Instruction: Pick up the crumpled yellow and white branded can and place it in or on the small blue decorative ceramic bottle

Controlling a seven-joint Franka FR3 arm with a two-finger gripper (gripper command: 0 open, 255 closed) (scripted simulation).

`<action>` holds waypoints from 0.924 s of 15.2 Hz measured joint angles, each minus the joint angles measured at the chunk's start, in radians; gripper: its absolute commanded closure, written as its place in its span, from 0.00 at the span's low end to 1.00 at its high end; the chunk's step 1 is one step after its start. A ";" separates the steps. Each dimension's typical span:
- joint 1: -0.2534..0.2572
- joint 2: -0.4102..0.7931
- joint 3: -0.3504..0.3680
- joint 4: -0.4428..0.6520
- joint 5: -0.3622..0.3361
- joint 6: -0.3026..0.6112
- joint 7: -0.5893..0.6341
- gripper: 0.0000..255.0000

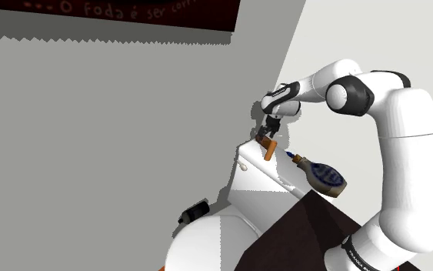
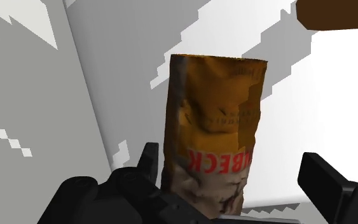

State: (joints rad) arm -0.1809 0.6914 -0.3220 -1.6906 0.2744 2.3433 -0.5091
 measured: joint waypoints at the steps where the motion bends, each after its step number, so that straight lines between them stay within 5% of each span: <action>1: -0.003 0.011 0.003 0.007 0.003 0.005 -0.001 0.00; 10: -0.011 0.048 0.013 0.014 0.014 0.034 -0.008 0.00; 11: -0.011 0.048 0.013 0.014 0.014 0.034 -0.008 1.00; 14: -0.011 0.048 0.013 0.014 0.014 0.034 -0.008 1.00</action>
State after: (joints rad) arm -0.1918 0.7392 -0.3091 -1.6767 0.2886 2.3770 -0.5167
